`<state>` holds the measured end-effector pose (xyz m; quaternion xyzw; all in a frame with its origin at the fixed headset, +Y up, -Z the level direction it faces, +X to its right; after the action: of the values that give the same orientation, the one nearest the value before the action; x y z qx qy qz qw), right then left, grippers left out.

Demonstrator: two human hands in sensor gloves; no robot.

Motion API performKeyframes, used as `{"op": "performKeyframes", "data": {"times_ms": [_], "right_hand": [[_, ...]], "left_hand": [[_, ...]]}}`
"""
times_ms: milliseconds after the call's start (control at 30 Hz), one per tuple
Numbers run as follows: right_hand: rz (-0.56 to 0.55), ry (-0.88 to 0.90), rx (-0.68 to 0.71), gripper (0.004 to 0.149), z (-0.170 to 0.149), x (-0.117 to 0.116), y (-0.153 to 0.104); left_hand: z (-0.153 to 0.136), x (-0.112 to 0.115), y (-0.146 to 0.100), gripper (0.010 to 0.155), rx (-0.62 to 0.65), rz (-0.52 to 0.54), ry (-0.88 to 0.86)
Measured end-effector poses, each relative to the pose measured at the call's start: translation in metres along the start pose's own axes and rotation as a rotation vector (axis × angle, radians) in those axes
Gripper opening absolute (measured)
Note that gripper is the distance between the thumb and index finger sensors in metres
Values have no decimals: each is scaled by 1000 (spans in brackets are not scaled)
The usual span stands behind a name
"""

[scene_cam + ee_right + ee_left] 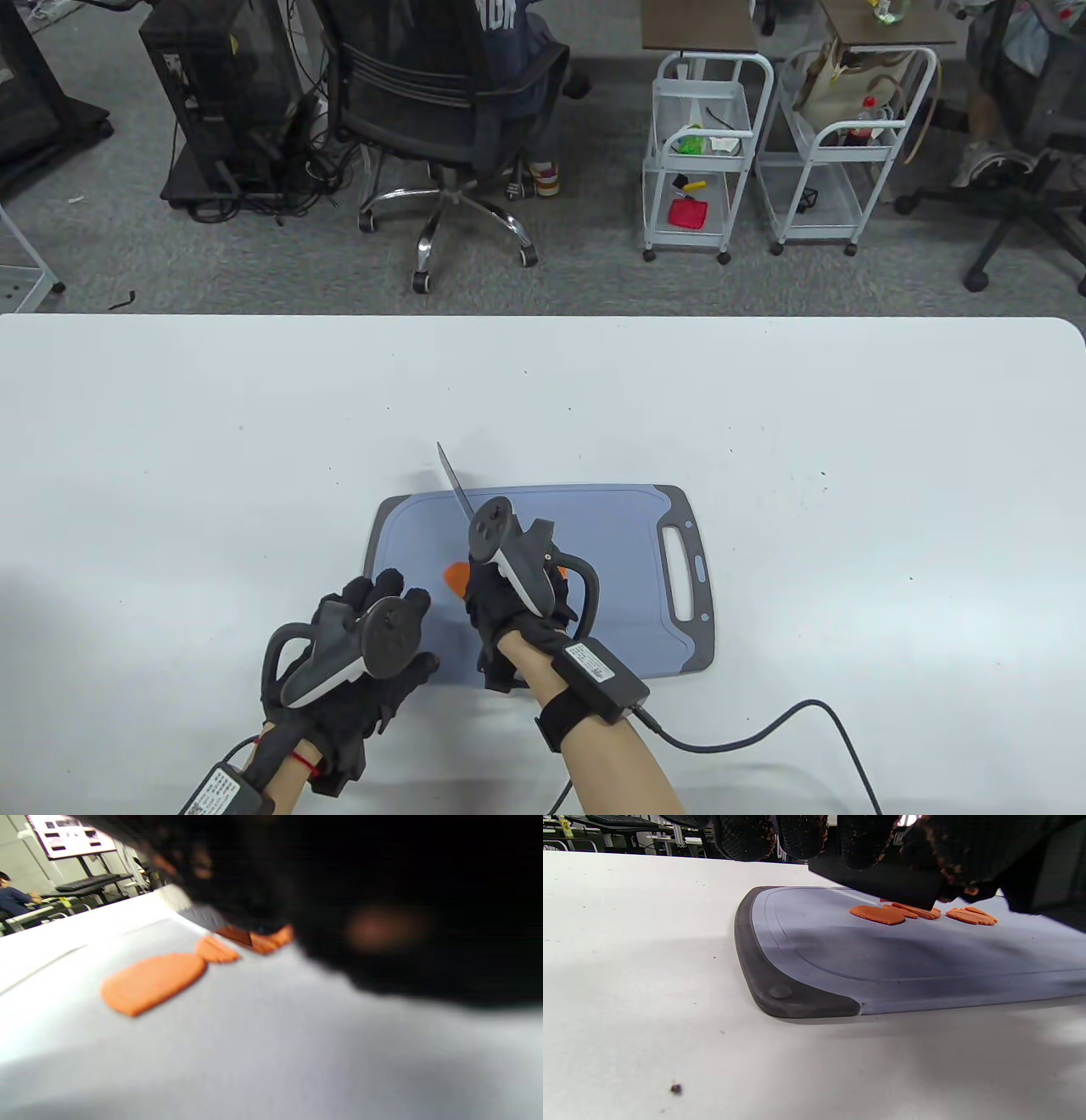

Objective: Chop plasticine discs into granules with repetitive downward strikes

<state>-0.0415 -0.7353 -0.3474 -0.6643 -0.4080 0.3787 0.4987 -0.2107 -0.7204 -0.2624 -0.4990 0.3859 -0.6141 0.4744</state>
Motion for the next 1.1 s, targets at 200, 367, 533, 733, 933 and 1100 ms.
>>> {"op": "performKeyframes", "data": {"times_ms": [200, 367, 533, 733, 933, 1100], "right_hand": [[96, -24, -8, 53, 1, -11, -9], [-31, -15, -3, 52, 8, -26, -6], [2, 39, -3, 53, 3, -21, -5], [57, -22, -22, 53, 6, -12, -12], [-52, -20, -3, 52, 9, -28, -5], [89, 6, -53, 53, 8, -15, -1]], "left_hand": [[-2, 0, 2, 79, -21, -2, 11], [-5, -1, 0, 79, -35, 5, 8], [-5, -1, -1, 79, -26, 10, 0], [-2, 0, 2, 79, -22, -1, 21], [-6, -1, 0, 79, -35, 8, 1], [-5, 0, -1, 79, -25, 5, 5]]}}
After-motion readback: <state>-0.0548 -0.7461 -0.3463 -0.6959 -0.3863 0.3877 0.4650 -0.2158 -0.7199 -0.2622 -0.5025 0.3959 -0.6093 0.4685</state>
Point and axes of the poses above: the tracker on the back of each hand, its own z axis roughly to the thumb side, its own y axis roughly from the wrist to the fingertips, x = y × z, the point moved 1 cm from there along y, roughly from the wrist to the fingertips, and after that the axes turned 4 degrees about y, right-handed, at the moved point
